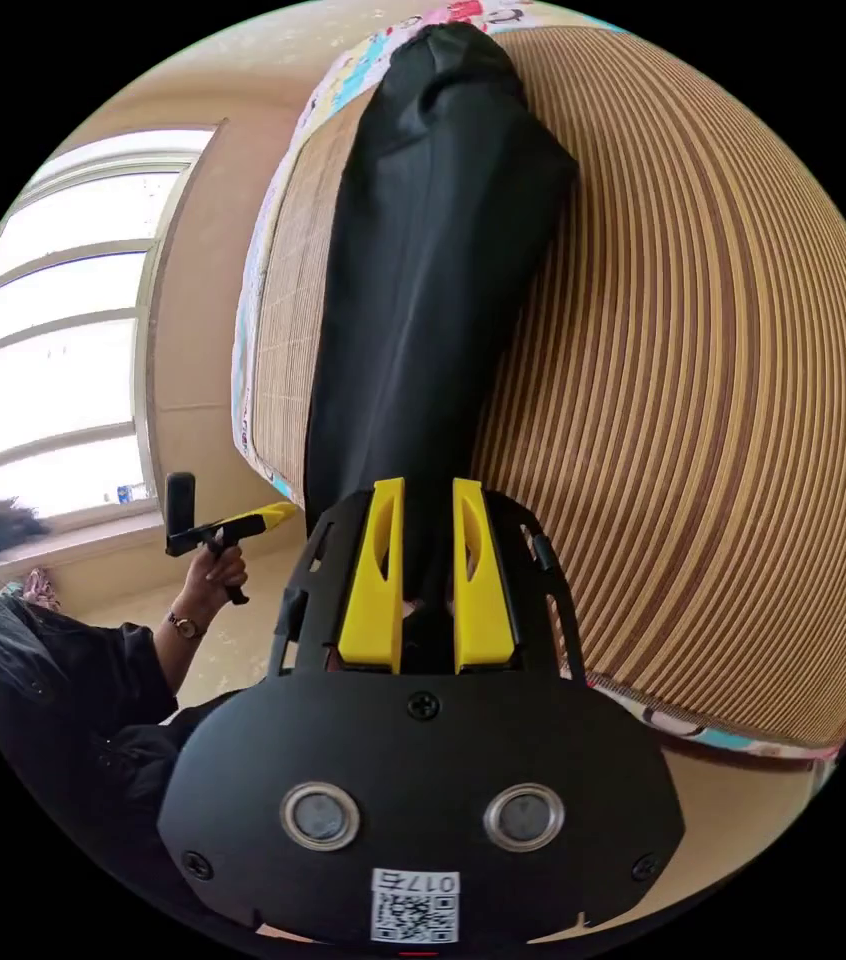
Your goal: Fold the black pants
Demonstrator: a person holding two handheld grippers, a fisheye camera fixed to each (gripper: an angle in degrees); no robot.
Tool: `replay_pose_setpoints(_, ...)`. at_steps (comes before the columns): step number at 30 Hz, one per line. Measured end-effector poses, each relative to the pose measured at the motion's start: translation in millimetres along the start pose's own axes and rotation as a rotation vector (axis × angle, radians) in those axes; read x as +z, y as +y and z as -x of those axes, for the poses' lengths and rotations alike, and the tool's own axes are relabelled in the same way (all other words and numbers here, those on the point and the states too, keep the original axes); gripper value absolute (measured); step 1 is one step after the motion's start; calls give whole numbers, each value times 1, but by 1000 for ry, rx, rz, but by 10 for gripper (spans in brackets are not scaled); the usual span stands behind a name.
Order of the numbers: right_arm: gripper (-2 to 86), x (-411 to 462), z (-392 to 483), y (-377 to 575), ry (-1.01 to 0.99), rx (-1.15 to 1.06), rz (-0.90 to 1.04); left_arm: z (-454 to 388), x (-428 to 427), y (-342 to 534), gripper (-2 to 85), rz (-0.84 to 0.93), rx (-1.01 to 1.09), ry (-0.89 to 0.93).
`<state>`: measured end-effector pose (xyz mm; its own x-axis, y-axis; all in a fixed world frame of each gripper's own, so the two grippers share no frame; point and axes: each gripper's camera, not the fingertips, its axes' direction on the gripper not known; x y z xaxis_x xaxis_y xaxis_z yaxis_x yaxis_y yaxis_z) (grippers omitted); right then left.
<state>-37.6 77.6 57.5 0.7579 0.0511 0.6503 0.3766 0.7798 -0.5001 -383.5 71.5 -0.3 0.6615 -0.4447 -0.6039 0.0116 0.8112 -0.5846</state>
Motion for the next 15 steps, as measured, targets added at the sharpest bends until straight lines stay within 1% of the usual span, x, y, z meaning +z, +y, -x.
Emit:
replay_pose_setpoints(1,78,11,0,13,-29,12,25,-3,6,-4,98,32,9,-7)
replay_pose_setpoints(3,78,28,1,25,-56,18,71,-8,22,-14,82,134,-16,-91)
replay_pose_setpoints(4,78,38,1,30,-64,28,104,-8,24,-15,76,145,-20,-99)
replay_pose_setpoints(7,80,49,0,36,-125,45,95,-10,24,-19,59,162,-21,-79)
replay_pose_setpoints(9,72,53,-3,32,-120,42,108,-10,21,-24,45,184,-8,-59)
replay_pose_setpoints(10,52,52,-6,29,-99,50,124,-11,20,-25,42,191,0,-42)
replay_pose_setpoints(13,30,23,-4,31,-233,-65,169,-10,12,-27,27,214,42,87)
replay_pose_setpoints(15,26,-4,-2,40,-280,-124,175,-7,10,-24,18,244,100,294)
